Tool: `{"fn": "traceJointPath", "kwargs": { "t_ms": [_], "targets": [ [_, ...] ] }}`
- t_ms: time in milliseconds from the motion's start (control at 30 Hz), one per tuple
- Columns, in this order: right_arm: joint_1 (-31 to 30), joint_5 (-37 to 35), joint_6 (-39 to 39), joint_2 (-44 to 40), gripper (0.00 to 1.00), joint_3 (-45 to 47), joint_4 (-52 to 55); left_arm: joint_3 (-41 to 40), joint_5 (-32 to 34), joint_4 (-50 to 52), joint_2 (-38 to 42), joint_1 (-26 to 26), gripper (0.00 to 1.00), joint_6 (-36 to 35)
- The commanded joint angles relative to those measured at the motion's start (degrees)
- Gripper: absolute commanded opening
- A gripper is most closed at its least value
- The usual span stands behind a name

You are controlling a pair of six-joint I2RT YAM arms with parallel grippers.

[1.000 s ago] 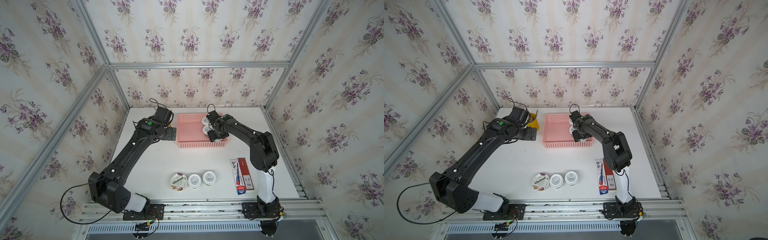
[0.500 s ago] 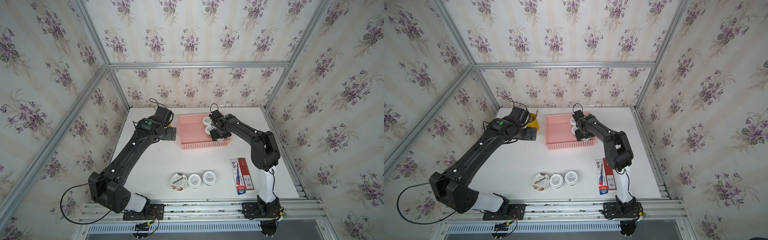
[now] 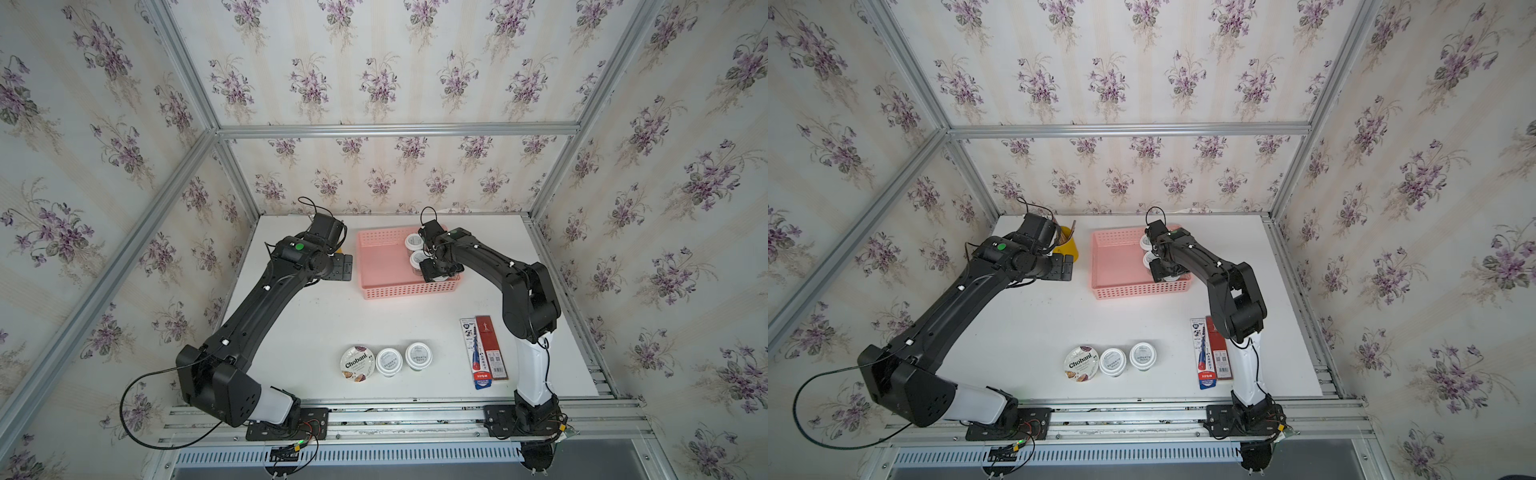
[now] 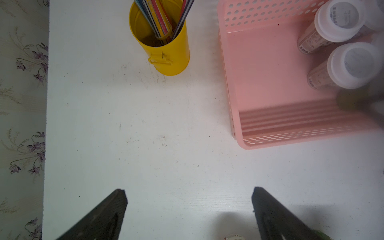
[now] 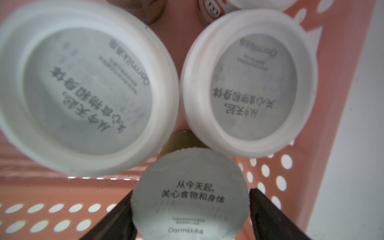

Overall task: Put the yogurt in the basket
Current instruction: Place the yogurt in the basket.

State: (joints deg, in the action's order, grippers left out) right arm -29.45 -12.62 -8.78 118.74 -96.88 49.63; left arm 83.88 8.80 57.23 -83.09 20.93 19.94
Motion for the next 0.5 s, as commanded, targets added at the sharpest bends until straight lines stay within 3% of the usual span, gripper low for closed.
{"fn": "traceJointPath", "kwargs": {
  "t_ms": [0,467],
  "targets": [
    [0.01,-0.4,-0.01,-1.18,0.83,-0.39,0.65,-0.05,0.17,-0.55,0.3,-0.17,0.99,-0.09],
    [-0.08,-3.03,-0.19,-1.57,0.8,0.14,0.88,-0.12,0.23,-0.62,0.56,-0.23,0.99,-0.06]
  ]
}}
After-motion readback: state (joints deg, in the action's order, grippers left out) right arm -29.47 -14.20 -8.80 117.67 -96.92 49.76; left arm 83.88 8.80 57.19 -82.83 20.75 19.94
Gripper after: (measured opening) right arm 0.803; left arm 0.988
